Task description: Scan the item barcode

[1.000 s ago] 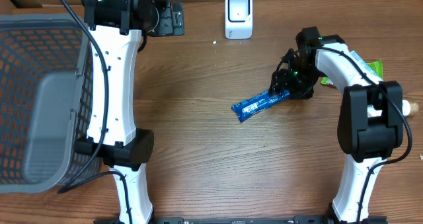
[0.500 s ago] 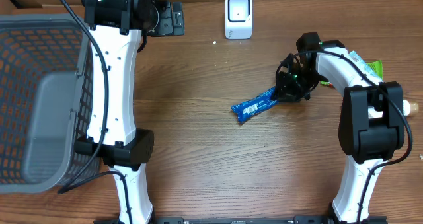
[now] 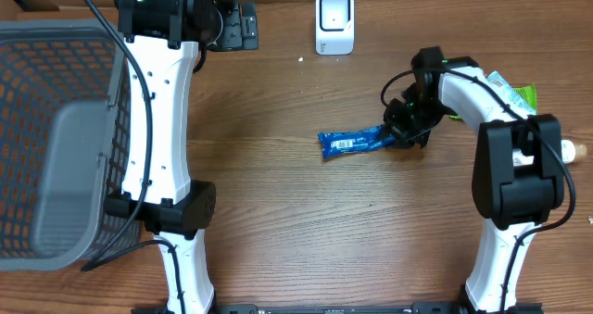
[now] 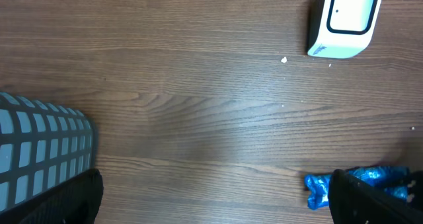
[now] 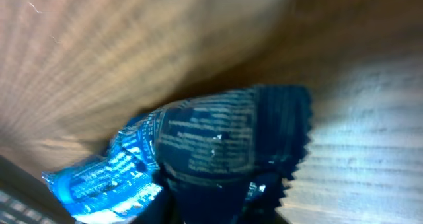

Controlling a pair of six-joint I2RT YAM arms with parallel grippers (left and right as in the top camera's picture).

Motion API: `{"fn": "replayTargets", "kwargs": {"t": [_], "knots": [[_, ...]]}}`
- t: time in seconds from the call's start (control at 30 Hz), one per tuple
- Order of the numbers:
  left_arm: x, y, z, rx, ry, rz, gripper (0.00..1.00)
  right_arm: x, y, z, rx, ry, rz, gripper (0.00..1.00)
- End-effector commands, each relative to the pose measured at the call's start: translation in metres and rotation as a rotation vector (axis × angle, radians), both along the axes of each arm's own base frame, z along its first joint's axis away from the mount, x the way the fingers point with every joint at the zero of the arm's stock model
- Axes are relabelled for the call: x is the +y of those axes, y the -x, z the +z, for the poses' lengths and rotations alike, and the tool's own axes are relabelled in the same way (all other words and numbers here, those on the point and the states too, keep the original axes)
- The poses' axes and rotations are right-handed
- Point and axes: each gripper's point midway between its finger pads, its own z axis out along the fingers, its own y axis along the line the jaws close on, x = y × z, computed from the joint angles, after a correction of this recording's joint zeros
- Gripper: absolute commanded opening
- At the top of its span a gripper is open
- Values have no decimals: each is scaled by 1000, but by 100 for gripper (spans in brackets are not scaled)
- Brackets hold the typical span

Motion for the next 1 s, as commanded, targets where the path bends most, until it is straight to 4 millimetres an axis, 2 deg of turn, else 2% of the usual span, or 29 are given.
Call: {"fn": "replayTargets", "kwargs": {"t": [0.0,0.1,0.2,0.27,0.4,0.5,0.6,0.73,0.83,0.97], "knots": [[6,-2,-1,-1,-11,15,100,13,24,-7,33,-14,133,27],[6,-2,-1,-1,-11,15,100,16,29,1,-1,-48,255,27],[6,-2,-1,-1,-11,15,100,15,21,18,-50,-67,331,31],[6,-2,-1,-1,-11,15,100,12,11,34,-100,-66,387,42],[6,-2,-1,-1,-11,15,100,-5,-10,61,-158,59,428,71],[6,-2,-1,-1,-11,15,100,-15,-25,80,-215,133,458,79],[6,-2,-1,-1,-11,15,100,-1,-33,95,-328,74,605,78],[6,-2,-1,-1,-11,15,100,35,-28,97,-426,-36,787,79],[6,-2,-1,-1,-11,15,100,59,-9,89,-414,-66,887,78],[6,-2,-1,-1,-11,15,100,89,29,71,-336,-99,988,70]]}}
